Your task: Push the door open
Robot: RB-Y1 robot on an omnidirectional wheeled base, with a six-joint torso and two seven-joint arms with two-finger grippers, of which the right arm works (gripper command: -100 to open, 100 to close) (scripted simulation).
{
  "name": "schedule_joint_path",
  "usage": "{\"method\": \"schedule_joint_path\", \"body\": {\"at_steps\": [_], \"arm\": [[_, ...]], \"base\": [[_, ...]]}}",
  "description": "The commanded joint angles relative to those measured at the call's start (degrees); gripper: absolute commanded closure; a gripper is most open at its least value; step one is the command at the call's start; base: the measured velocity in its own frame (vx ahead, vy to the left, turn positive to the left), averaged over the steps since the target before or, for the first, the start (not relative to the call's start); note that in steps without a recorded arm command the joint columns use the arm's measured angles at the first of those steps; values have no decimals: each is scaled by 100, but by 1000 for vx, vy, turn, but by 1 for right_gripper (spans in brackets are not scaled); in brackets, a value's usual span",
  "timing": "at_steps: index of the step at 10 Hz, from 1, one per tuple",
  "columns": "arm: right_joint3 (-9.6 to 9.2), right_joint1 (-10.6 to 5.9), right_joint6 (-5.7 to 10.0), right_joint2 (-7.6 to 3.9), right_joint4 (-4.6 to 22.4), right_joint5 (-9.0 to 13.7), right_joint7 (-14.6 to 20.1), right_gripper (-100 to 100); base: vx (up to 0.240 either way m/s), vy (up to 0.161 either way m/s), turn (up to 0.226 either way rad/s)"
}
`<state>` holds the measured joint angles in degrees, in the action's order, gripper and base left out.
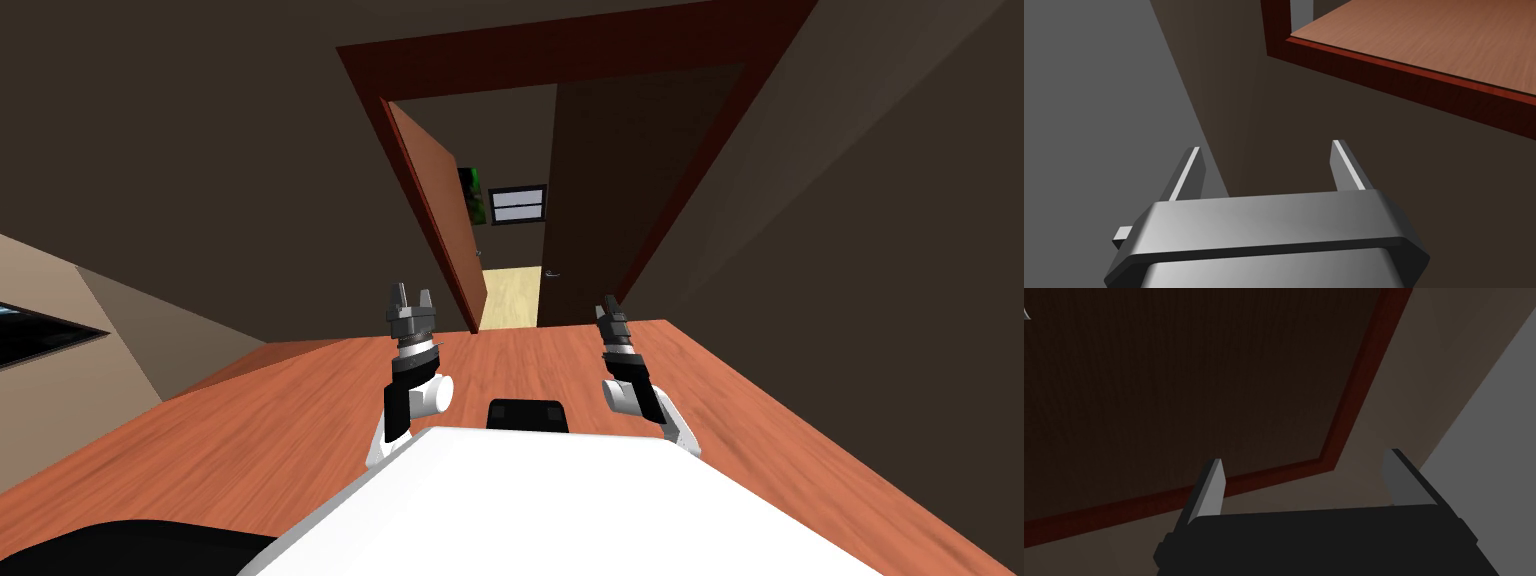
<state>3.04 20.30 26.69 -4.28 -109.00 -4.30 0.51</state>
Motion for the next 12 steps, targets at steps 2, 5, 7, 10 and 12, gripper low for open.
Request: {"method": "schedule_joint_path", "body": {"at_steps": [2, 5, 7, 10, 12], "arm": [[-10, -156, 103, -23, 396, 39, -29, -100], [-25, -325, 220, -38, 855, 87, -62, -100], [-35, -440, 300, -46, 1166, 119, -84, -100], [-51, -615, 421, -46, 1641, 168, -118, -100], [-62, -732, 502, -44, 1961, 201, -141, -100]], "base": [[99, -42, 16], [95, -36, 17], [101, -39, 19], [98, -44, 18], [101, -44, 18]]}}
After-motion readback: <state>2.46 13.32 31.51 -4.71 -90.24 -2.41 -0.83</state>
